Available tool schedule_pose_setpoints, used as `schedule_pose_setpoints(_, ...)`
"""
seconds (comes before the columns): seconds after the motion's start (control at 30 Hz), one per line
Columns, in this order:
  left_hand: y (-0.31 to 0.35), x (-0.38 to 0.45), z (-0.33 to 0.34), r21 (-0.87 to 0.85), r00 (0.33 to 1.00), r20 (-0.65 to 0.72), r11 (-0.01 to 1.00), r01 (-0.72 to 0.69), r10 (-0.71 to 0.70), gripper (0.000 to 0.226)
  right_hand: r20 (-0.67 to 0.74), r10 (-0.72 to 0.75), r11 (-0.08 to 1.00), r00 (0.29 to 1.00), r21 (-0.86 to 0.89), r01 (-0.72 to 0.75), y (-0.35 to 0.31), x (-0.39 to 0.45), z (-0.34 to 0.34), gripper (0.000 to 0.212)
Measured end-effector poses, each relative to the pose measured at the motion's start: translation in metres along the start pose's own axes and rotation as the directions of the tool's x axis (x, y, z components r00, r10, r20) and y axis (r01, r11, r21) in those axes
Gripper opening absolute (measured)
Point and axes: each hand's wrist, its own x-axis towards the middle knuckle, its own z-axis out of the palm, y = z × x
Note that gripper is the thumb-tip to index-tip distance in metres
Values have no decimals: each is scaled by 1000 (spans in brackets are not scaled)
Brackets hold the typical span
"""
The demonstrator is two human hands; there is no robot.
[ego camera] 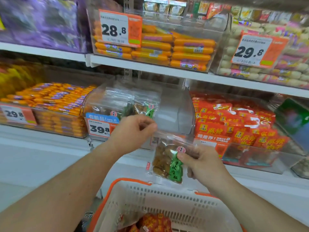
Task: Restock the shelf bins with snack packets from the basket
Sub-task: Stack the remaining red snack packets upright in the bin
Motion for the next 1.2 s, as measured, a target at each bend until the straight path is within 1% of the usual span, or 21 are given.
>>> schedule_pose_setpoints(0.03, -4, 1, -9, 54, 994, -108, 999, -8, 14, 9, -50, -92, 995, 995, -38, 90, -7, 2, -1, 11)
schedule_pose_setpoints(0.1, -16, 6, -27, 153, 946, -322, 988, 18, 33, 21, -172, -281, 956, 944, -135, 260, -24, 7, -5, 21)
schedule_pose_setpoints(0.13, -24, 9, -33, 238, 907, -417, 970, 47, 58, 36, -226, -352, 933, 908, -159, 323, -33, 10, -7, 17)
schedule_pose_setpoints(0.17, -33, 11, -37, 335, 876, -477, 937, 102, 75, 58, -265, -408, 912, 874, -171, 374, -41, 15, -8, 8)
schedule_pose_setpoints(0.2, -42, 11, -37, 398, 861, -505, 902, 169, 62, 80, -291, -449, 892, 845, -191, 409, -50, 20, -7, 6)
schedule_pose_setpoints(0.23, -47, 10, -36, 413, 854, -520, 879, 240, 11, 99, -307, -496, 867, 812, -230, 443, -60, 26, -5, 6)
schedule_pose_setpoints(0.3, -57, 9, -28, 364, 839, -535, 869, 333, -98, 121, -308, -567, 819, 764, -308, 484, -80, 40, 2, 16)
schedule_pose_setpoints(0.33, -59, 8, -25, 337, 833, -534, 868, 364, -142, 127, -295, -568, 815, 768, -329, 477, -88, 47, 6, 17)
schedule_pose_setpoints(0.4, -63, 10, -22, 297, 827, -515, 859, 418, -225, 135, -250, -495, 839, 832, -387, 382, -94, 71, 16, 16)
schedule_pose_setpoints(0.43, -65, 11, -22, 287, 825, -506, 853, 436, -251, 137, -238, -423, 861, 874, -406, 306, -92, 88, 22, 16)
schedule_pose_setpoints(0.47, -67, 12, -23, 277, 822, -499, 848, 453, -276, 139, -239, -335, 896, 911, -379, 231, -89, 105, 28, 17)
schedule_pose_setpoints(0.53, -70, 13, -24, 255, 817, -486, 844, 472, -310, 141, -248, -136, 975, 959, -204, 85, -80, 138, 40, 16)
schedule_pose_setpoints(0.6, -69, 14, -25, 232, 820, -482, 858, 459, -309, 144, -216, 51, 998, 975, -16, -56, -76, 159, 49, 21)
schedule_pose_setpoints(0.63, -69, 14, -25, 221, 822, -482, 865, 450, -304, 144, -162, 128, 991, 978, 53, -121, -74, 167, 53, 27)
schedule_pose_setpoints(0.7, -71, 15, -25, 211, 825, -479, 873, 439, -300, 145, -39, 220, 968, 975, 132, -214, -71, 175, 62, 34)
schedule_pose_setpoints(0.77, -72, 15, -24, 209, 826, -478, 874, 438, -300, 146, 21, 268, 953, 963, 142, -268, -67, 180, 70, 35)
schedule_pose_setpoints(0.93, -73, 16, -23, 218, 827, -456, 859, 463, -330, 144, 18, 311, 942, 950, 128, -310, -50, 196, 77, 23)
schedule_pose_setpoints(1.07, -71, 15, -26, 259, 830, -447, 839, 478, -334, 144, 40, 319, 944, 947, 79, -321, -48, 200, 75, 37)
schedule_pose_setpoints(1.1, -70, 15, -27, 288, 833, -462, 837, 466, -305, 143, 46, 316, 945, 948, 71, -319, -49, 199, 74, 36)
schedule_pose_setpoints(1.13, -70, 14, -27, 339, 840, -488, 835, 432, -236, 141, 49, 312, 947, 949, 65, -314, -49, 198, 73, 34)
schedule_pose_setpoints(1.2, -70, 10, -27, 477, 839, -543, 829, 291, 18, 127, 42, 287, 957, 957, 42, -289, -50, 194, 69, 26)
